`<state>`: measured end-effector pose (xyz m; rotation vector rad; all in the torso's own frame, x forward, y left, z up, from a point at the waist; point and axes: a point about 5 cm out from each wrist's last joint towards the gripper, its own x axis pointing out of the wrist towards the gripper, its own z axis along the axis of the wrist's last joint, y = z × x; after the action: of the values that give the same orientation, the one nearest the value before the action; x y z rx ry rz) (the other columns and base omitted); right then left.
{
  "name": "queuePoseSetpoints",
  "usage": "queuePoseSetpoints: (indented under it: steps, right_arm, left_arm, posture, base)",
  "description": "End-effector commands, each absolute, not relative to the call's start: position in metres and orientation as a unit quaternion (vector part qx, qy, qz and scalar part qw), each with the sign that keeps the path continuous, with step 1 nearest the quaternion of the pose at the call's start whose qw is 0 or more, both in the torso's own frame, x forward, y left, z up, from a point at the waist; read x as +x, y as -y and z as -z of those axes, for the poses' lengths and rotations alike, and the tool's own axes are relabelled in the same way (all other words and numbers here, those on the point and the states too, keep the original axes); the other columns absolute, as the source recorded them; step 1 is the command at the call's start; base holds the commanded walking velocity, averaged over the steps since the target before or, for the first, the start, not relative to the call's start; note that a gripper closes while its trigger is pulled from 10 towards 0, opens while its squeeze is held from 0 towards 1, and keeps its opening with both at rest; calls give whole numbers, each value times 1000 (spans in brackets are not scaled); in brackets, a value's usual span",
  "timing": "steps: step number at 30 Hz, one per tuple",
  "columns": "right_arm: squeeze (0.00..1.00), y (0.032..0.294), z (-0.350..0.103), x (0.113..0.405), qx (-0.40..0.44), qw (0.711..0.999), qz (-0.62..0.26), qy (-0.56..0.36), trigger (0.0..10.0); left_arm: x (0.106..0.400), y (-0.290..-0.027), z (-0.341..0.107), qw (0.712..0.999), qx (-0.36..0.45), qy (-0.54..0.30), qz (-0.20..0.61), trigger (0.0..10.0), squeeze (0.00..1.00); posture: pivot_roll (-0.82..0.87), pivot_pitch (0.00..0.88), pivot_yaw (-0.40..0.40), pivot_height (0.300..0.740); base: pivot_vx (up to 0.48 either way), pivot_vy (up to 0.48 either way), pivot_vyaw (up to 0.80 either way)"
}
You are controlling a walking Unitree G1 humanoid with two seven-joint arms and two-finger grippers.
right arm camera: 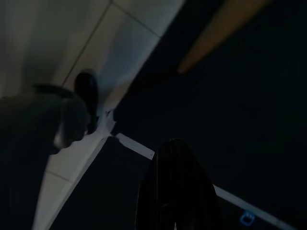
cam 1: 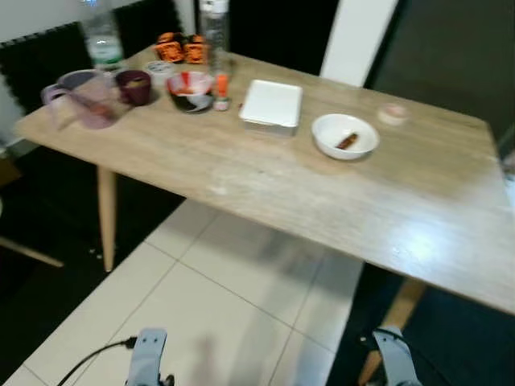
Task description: Restocking fridge
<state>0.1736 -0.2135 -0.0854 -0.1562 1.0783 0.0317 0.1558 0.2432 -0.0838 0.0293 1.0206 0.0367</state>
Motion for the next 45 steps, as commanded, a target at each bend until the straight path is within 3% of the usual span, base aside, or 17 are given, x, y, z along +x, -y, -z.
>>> queuePoseSetpoints:
  steps: [1,18,25,31,37,38,39,40,45]
  right_arm:
    - [0,213,88,169,-73,851,-14,-521,10000]
    - [0,214,86,173,-76,854,-16,-514,10000]
    - [0,216,85,174,-85,854,-8,-513,10000]
    - [0,224,86,169,-70,853,109,-506,10000]
    - [12,226,87,165,-40,849,160,-502,10000]
    - [792,225,87,165,-35,849,165,-501,10000]
    - [792,225,87,165,-26,850,169,-497,10000]
    - [1000,225,87,165,-19,853,170,-492,10000]
    - [1000,224,87,165,-23,854,152,-497,10000]
  left_arm:
    - [149,-239,88,866,4,-499,-17,10000,0]
    - [153,-236,87,869,-8,-494,-21,10000,0]
    - [154,-236,87,869,-11,-494,-24,10000,0]
    - [153,-235,87,870,-21,-492,-36,10000,0]
    - [152,-235,88,869,-24,-492,-39,10000,0]
    - [152,-235,88,869,-24,-492,-39,10000,0]
    - [152,-235,88,869,-23,-493,-38,10000,0]
    - [152,-235,88,868,-20,-494,-37,10000,0]
    - [151,-235,89,867,-19,-496,-36,10000,0]
  posture:
    - [87,69,-88,740]
    - [92,52,-99,740]
    - [94,47,-105,740]
    - [90,47,-103,740]
    - [81,50,-102,740]
    - [80,51,-103,740]
    - [80,51,-103,740]
    - [79,51,-105,740]
    - [78,53,-106,740]
  base:
    - [0,0,-719]
    - [0,0,-717]
    - [0,0,0]
    - [0,0,0]
    - [0,0,0]
    - [0,0,0]
    - [0,0,0]
    - [0,0,0]
    - [0,0,0]
